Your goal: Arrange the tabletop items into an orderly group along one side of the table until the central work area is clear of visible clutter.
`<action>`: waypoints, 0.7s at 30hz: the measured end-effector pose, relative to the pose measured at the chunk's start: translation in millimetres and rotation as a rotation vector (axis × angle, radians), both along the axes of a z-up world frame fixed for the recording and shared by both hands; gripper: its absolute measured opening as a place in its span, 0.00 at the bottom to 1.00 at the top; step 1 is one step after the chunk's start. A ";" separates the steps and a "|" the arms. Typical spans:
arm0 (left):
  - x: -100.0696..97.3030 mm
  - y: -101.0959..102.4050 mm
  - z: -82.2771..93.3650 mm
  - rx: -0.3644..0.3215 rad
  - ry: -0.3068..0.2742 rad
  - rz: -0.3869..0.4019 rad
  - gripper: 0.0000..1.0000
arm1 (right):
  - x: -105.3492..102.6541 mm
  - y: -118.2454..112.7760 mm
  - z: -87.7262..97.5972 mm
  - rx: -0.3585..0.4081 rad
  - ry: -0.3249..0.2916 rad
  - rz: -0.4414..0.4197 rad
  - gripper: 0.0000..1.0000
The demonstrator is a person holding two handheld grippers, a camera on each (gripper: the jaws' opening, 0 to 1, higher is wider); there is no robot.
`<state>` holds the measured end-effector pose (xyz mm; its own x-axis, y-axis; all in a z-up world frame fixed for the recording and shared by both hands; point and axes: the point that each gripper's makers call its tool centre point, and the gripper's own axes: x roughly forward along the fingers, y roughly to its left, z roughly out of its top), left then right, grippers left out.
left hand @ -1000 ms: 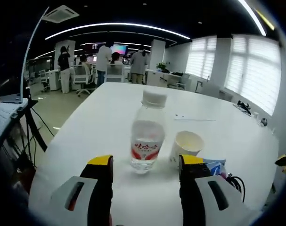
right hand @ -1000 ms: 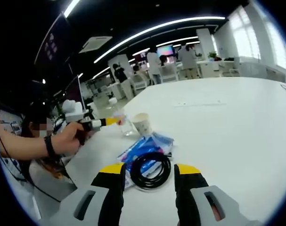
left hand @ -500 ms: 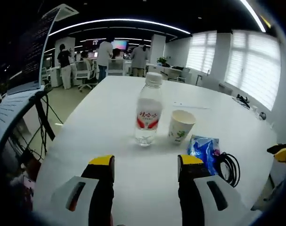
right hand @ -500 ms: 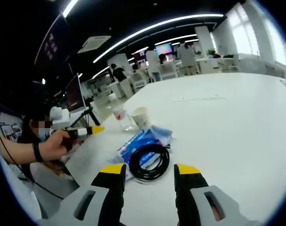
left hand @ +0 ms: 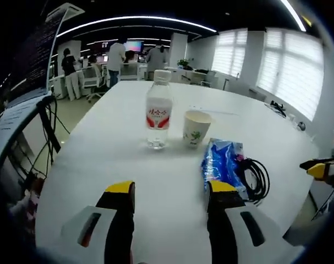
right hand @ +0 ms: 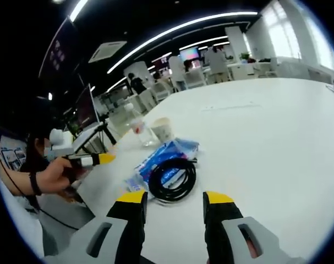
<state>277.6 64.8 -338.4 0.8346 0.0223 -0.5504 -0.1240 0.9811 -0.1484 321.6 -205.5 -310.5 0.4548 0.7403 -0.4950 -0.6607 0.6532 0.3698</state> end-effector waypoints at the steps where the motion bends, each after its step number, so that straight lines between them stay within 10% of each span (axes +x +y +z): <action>1: -1.1 -0.7 -0.2 0.000 0.002 0.001 0.51 | -0.2 -0.3 -0.8 0.002 0.003 -0.001 0.40; 21: -20.5 -18.2 5.7 0.016 0.026 -0.027 0.53 | 36.6 18.4 -19.5 -0.002 0.016 0.042 0.42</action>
<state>257.0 46.7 -332.8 0.8206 0.0094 -0.5715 -0.1014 0.9864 -0.1294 358.1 -187.1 -329.9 0.4153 0.7574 -0.5038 -0.6816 0.6259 0.3791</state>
